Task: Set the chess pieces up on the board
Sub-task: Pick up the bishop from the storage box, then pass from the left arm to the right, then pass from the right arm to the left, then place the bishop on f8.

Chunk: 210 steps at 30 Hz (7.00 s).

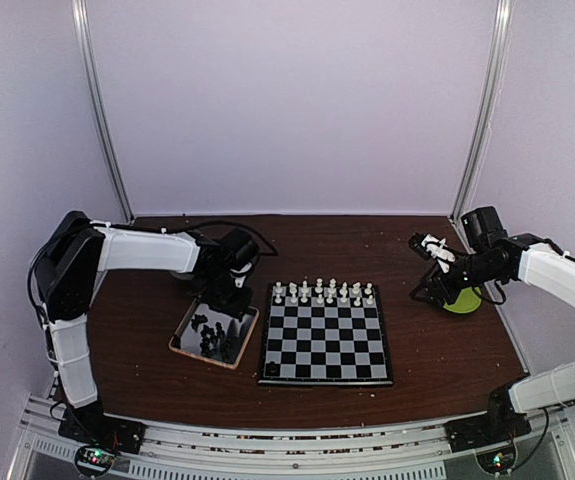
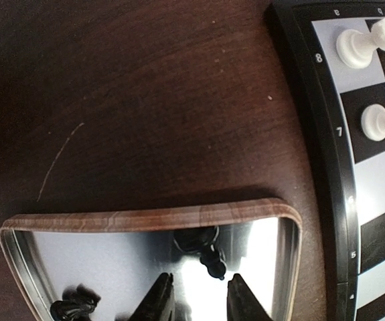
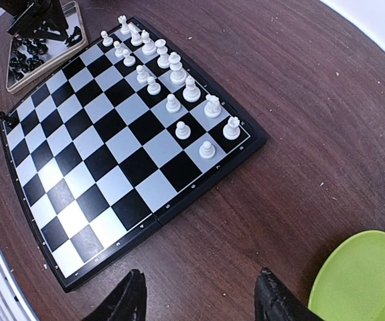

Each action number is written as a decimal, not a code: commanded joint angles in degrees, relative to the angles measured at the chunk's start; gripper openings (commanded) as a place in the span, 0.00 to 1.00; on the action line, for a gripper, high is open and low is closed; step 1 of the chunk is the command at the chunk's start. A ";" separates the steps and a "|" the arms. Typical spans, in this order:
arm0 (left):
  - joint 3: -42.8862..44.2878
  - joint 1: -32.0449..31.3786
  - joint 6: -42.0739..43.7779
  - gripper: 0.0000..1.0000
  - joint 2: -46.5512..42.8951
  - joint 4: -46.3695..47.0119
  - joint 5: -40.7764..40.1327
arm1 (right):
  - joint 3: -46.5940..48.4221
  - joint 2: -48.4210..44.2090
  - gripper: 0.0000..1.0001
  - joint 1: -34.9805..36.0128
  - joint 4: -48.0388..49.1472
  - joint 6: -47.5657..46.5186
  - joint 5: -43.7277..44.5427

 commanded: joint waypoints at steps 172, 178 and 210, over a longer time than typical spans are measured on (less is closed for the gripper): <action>-5.74 -16.21 32.55 0.06 -24.59 33.21 23.75 | 18.07 7.09 0.50 22.56 -7.28 2.33 -14.31; -4.81 -17.64 34.07 0.05 -22.55 19.39 21.35 | 5.70 -4.29 0.53 14.76 -2.87 2.90 -5.10; 8.37 -23.33 40.10 0.05 1.21 -2.62 15.10 | 2.75 -1.06 0.53 9.97 0.33 1.08 -2.64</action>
